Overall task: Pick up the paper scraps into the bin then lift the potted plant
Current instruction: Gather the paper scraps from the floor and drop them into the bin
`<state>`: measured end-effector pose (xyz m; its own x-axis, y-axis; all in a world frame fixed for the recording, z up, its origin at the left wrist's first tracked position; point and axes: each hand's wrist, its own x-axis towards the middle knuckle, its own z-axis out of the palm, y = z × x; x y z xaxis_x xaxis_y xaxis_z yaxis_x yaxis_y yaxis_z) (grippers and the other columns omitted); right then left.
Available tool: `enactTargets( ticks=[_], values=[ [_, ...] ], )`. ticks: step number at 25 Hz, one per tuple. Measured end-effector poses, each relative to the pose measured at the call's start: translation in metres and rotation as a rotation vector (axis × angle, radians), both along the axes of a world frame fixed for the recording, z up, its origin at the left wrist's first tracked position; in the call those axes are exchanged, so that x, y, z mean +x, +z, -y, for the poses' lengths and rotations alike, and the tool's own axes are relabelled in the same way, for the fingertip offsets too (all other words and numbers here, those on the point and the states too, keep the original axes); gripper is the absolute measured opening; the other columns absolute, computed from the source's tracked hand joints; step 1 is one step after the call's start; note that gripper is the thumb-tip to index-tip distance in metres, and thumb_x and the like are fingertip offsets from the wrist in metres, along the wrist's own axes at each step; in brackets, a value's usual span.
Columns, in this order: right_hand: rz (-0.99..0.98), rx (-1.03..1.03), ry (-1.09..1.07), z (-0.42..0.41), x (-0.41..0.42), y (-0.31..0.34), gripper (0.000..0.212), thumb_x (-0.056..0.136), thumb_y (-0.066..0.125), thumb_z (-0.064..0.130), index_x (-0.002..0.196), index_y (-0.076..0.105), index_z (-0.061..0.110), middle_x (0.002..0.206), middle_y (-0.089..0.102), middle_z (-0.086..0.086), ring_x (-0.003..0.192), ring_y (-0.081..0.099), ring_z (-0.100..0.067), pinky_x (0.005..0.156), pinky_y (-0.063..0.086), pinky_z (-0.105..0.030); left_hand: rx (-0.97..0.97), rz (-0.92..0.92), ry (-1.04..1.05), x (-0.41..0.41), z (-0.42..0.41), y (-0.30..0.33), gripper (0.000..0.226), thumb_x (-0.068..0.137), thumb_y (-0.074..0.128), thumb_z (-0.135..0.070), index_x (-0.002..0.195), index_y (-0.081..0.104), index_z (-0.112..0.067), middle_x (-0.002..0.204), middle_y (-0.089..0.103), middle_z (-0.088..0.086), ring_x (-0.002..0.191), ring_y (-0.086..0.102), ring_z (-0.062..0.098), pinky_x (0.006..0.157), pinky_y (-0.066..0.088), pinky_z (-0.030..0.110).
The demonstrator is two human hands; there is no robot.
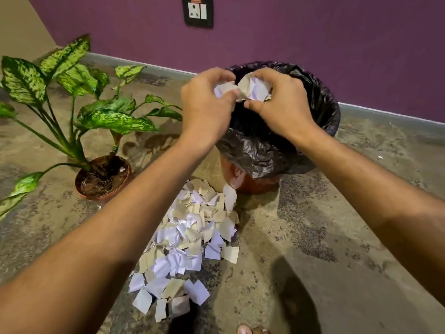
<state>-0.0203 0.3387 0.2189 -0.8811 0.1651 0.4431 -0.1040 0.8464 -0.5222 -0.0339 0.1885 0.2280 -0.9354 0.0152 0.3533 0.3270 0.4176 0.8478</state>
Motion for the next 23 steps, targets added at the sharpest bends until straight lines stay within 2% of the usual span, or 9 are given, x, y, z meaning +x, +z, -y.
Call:
enactTargets(
  ticks=[2, 3, 7, 9, 13, 16, 18, 23],
  values=[
    [0.042, 0.003, -0.015, -0.009, -0.002, -0.006, 0.048, 0.076, 0.074, 0.038, 0.121, 0.061, 0.025, 0.111, 0.069, 0.004, 0.107, 0.059, -0.019, 0.087, 0.048, -0.036, -0.053, 0.013, -0.049, -0.007, -0.016, 0.003, 0.020, 0.080, 0.072, -0.016, 0.099, 0.071, -0.022, 0.091, 0.064, -0.015, 0.089, 0.057, 0.000, 0.067, 0.033, -0.006],
    [0.056, 0.003, -0.025, -0.013, -0.003, -0.009, 0.048, 0.077, 0.072, 0.040, 0.121, 0.060, 0.025, 0.112, 0.068, 0.004, 0.109, 0.059, -0.021, 0.087, 0.047, -0.036, -0.073, 0.024, -0.070, -0.010, -0.022, 0.003, 0.022, 0.079, 0.072, -0.014, 0.100, 0.071, -0.023, 0.094, 0.066, -0.013, 0.091, 0.058, 0.002, 0.066, 0.034, -0.004],
    [0.085, 0.025, -0.084, -0.023, -0.005, -0.017, 0.054, 0.082, 0.065, 0.047, 0.130, 0.054, 0.023, 0.123, 0.065, -0.002, 0.116, 0.055, -0.028, 0.088, 0.042, -0.036, -0.111, 0.059, -0.120, -0.020, -0.031, 0.001, 0.034, 0.077, 0.072, -0.011, 0.108, 0.069, -0.025, 0.113, 0.068, -0.004, 0.107, 0.060, 0.007, 0.086, 0.044, 0.014],
    [0.092, 0.018, -0.087, -0.026, -0.007, -0.018, 0.055, 0.084, 0.062, 0.048, 0.131, 0.052, 0.022, 0.125, 0.062, -0.002, 0.118, 0.054, -0.028, 0.089, 0.042, -0.037, -0.134, 0.065, -0.166, -0.023, -0.032, 0.000, 0.043, 0.076, 0.074, -0.013, 0.116, 0.066, -0.025, 0.116, 0.065, -0.005, 0.111, 0.059, 0.009, 0.092, 0.044, 0.017],
    [0.106, 0.023, -0.088, -0.027, -0.013, -0.017, 0.055, 0.089, 0.058, 0.034, 0.141, 0.042, 0.023, 0.141, 0.047, -0.001, 0.125, 0.049, -0.023, 0.095, 0.039, -0.036, -0.199, 0.016, -0.264, -0.020, -0.028, -0.003, 0.061, 0.075, 0.078, -0.020, 0.132, 0.055, -0.022, 0.131, 0.058, -0.006, 0.122, 0.049, 0.007, 0.095, 0.032, 0.008],
    [0.101, 0.026, -0.095, -0.026, -0.014, -0.020, 0.054, 0.092, 0.056, 0.024, 0.143, 0.039, 0.022, 0.145, 0.038, 0.002, 0.125, 0.048, -0.022, 0.090, 0.034, -0.027, -0.199, 0.008, -0.312, -0.013, -0.021, -0.006, 0.072, 0.074, 0.076, -0.013, 0.139, 0.047, -0.019, 0.141, 0.049, -0.001, 0.132, 0.043, 0.013, 0.112, 0.033, 0.025],
    [0.079, 0.017, -0.101, -0.024, -0.013, -0.019, 0.051, 0.092, 0.052, 0.015, 0.141, 0.042, 0.021, 0.144, 0.039, 0.003, 0.123, 0.048, -0.020, 0.087, 0.031, -0.023, -0.166, -0.011, -0.308, -0.006, -0.015, -0.007, 0.068, 0.074, 0.074, -0.010, 0.137, 0.049, -0.016, 0.137, 0.052, -0.003, 0.130, 0.045, 0.011, 0.111, 0.037, 0.030],
    [-0.048, 0.096, -0.076, -0.008, -0.003, -0.005, 0.044, 0.091, 0.046, 0.006, 0.133, 0.049, 0.018, 0.139, 0.043, 0.001, 0.118, 0.049, -0.017, 0.085, 0.033, -0.019, -0.101, -0.138, -0.188, 0.032, 0.016, -0.029, 0.045, 0.080, 0.066, -0.011, 0.125, 0.060, -0.017, 0.131, 0.059, -0.004, 0.123, 0.051, 0.005, 0.108, 0.041, 0.025]
  ],
)
